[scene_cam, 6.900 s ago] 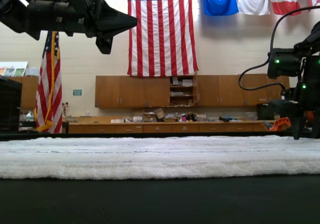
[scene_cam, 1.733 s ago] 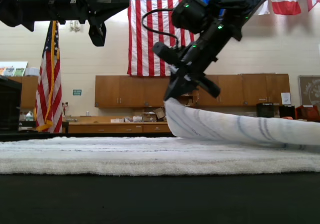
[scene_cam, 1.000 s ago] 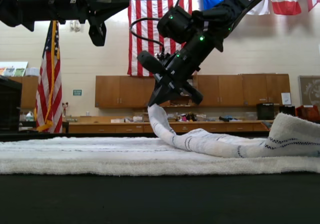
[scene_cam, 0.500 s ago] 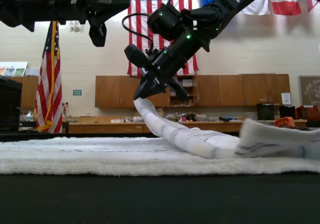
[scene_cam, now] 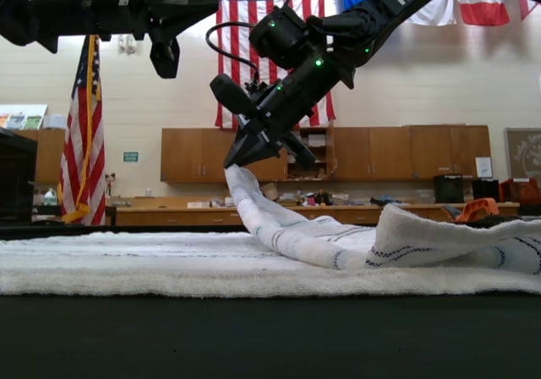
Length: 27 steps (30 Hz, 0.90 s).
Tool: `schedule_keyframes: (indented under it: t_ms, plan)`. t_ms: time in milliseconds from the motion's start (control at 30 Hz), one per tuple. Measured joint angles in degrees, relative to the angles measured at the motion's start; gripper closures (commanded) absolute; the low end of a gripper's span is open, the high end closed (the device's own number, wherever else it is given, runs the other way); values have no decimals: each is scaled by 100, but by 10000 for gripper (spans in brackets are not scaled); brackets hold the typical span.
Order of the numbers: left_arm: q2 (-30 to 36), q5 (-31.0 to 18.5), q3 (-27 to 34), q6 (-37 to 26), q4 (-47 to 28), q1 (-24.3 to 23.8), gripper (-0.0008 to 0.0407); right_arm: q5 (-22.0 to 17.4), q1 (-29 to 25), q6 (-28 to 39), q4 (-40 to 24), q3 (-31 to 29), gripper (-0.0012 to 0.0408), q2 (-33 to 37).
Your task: Fold the towel
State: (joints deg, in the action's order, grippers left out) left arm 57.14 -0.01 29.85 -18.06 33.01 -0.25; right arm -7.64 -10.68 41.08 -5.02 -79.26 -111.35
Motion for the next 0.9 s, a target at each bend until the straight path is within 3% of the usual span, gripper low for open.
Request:
schedule_keyframes:
  t_ms: [67,267,367,533,900]
  plan:
    - [-7,0,0,0,-7,2,399,125,0,-68,-4,0,298,0]
    - [-2,0,0,0,-9,2,399,999,-46,-131,-4,2,179,9]
    - [-2,2,0,0,-9,0,399,1056,-48,-138,-127,4,145,48]
    - [-42,361,0,-7,-162,0,399,1045,-81,-337,-743,4,139,219]
    - [129,627,-4,-107,-2031,-2,399,964,-101,-776,-2129,9,165,920]
